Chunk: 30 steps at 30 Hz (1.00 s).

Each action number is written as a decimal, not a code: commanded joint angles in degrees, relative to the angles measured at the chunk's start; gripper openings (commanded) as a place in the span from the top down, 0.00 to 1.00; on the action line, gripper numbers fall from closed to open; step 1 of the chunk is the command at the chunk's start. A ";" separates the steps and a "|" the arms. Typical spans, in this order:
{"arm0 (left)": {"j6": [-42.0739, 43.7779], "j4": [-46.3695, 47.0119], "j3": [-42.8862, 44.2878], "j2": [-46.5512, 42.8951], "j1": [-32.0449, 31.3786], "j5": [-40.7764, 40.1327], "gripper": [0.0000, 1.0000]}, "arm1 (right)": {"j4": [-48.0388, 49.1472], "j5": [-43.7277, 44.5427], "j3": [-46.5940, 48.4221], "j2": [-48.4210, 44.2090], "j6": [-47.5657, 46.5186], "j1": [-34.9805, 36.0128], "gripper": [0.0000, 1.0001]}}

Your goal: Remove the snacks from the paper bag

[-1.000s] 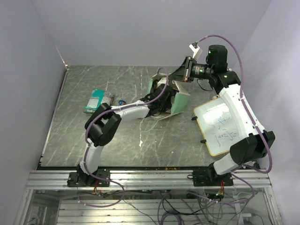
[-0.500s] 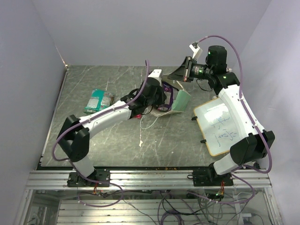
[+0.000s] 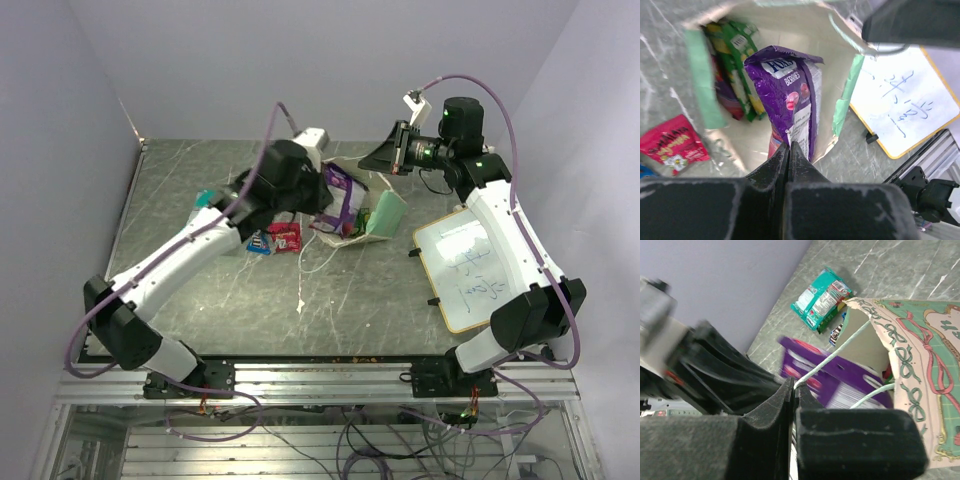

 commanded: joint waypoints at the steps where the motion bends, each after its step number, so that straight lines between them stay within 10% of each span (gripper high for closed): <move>1: 3.95 -11.06 9.05 -4.09 7.05 9.65 0.93 | -1.14 1.13 2.75 0.78 -2.50 0.20 1.00; 7: 10.03 -27.18 18.23 -7.61 12.85 11.27 0.93 | -2.00 1.84 2.65 1.00 -3.57 0.24 1.00; 13: 16.14 -41.82 24.96 -4.20 19.05 -3.84 0.93 | -3.15 1.31 2.77 1.20 -3.96 0.20 1.00; 18: 19.33 -41.58 19.32 -3.04 25.63 -10.78 0.93 | -3.83 0.17 2.44 1.07 -3.54 0.27 1.00; 30: 22.55 -33.19 18.39 10.21 41.93 4.00 0.93 | -6.77 -1.33 4.82 2.73 -4.71 2.46 1.00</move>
